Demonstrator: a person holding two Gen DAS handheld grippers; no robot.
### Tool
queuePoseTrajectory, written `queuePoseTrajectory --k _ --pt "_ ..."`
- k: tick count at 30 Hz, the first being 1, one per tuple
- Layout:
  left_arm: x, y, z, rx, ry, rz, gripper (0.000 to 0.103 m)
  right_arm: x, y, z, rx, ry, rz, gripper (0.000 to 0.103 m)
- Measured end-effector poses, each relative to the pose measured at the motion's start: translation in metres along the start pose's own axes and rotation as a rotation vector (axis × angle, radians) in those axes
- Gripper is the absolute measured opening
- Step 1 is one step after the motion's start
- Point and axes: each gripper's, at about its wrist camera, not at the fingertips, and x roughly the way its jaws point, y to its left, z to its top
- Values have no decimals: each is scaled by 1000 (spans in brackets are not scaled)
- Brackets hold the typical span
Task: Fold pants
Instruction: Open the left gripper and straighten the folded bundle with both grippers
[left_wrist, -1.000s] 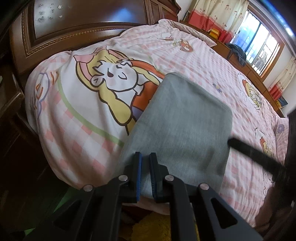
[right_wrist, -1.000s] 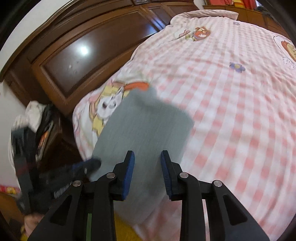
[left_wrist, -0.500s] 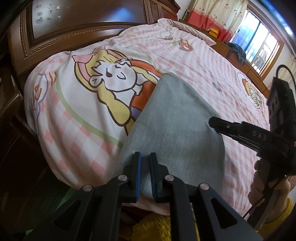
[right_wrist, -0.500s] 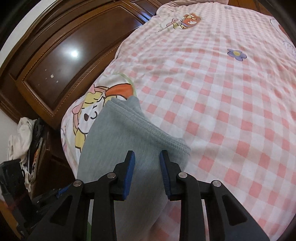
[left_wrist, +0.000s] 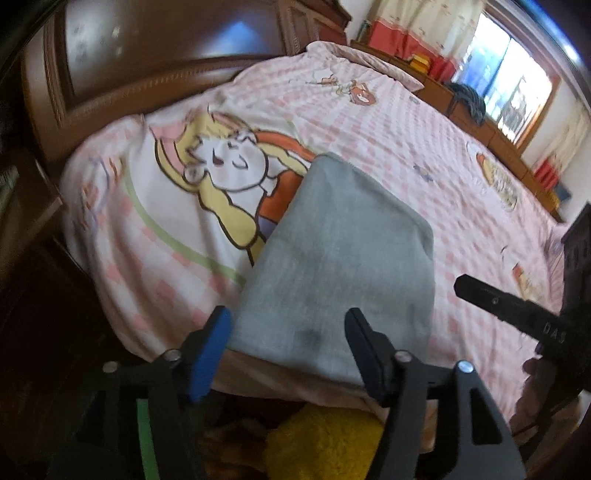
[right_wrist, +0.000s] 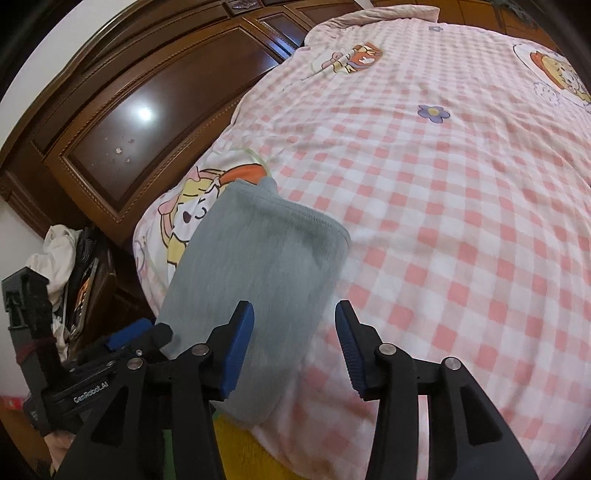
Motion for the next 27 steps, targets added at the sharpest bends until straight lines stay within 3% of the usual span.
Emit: queuePoseTrajectory --k 4,8,13,23,27 --pt "-4 -3 8 33 -1 -12 77 -2 -2 -3 28 4 1 56" --pt "11 -3 31 76 62 -56 77 3 0 -7 35 36 0 57" --pt "32 -4 59 141 74 -11 77 11 1 -10 48 52 11 57" --pt "71 7 64 99 155 -109 78 44 -10 -11 100 107 23 60" --pt "75 15 64 56 162 -145 80 53 -15 -11 117 96 60 67"
